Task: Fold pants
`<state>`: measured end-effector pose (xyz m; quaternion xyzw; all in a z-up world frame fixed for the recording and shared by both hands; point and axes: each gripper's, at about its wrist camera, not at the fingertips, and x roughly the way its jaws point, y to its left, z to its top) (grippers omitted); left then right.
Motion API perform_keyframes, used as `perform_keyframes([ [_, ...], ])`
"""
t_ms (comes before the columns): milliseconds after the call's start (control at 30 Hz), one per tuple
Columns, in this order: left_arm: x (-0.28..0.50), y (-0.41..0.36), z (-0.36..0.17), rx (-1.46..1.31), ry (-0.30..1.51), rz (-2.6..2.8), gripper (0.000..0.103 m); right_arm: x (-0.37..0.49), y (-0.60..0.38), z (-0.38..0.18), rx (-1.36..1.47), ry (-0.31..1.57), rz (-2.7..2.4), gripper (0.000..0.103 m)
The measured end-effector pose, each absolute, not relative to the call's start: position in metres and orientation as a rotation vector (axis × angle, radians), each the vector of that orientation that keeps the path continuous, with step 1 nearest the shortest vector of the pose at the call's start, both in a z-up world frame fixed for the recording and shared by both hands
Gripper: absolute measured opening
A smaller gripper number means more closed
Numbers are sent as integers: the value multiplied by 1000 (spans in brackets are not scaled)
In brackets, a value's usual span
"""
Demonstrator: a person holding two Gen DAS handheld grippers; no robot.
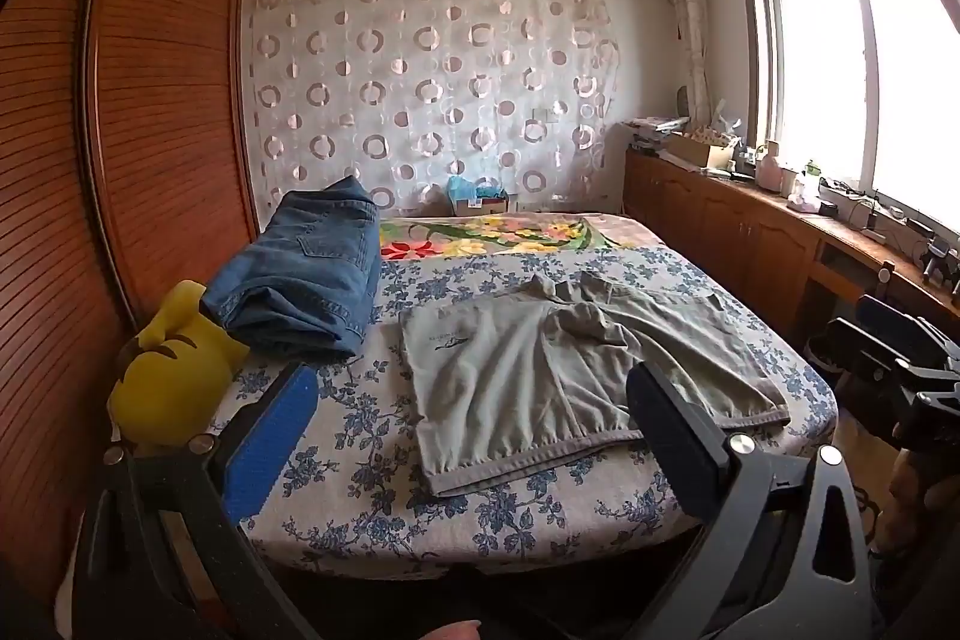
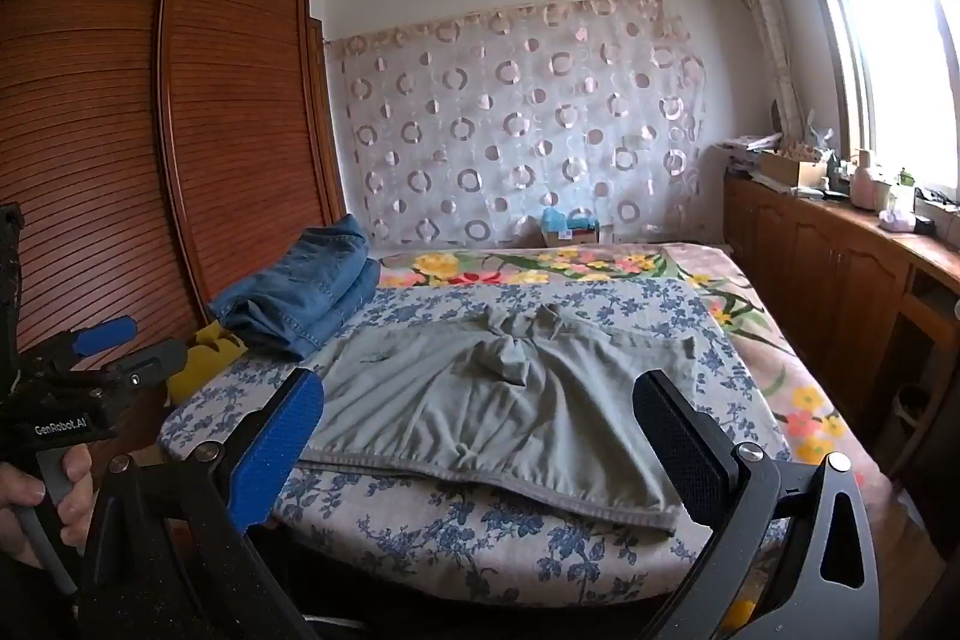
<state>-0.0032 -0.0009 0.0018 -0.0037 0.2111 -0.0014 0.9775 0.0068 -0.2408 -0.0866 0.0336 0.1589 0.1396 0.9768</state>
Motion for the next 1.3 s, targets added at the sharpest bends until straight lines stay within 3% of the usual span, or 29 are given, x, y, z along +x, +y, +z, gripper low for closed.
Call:
perform_keyframes([
  [1300,-5,-4,11,-2,416,-3,103,5,-235,-86,69,319,286,103],
])
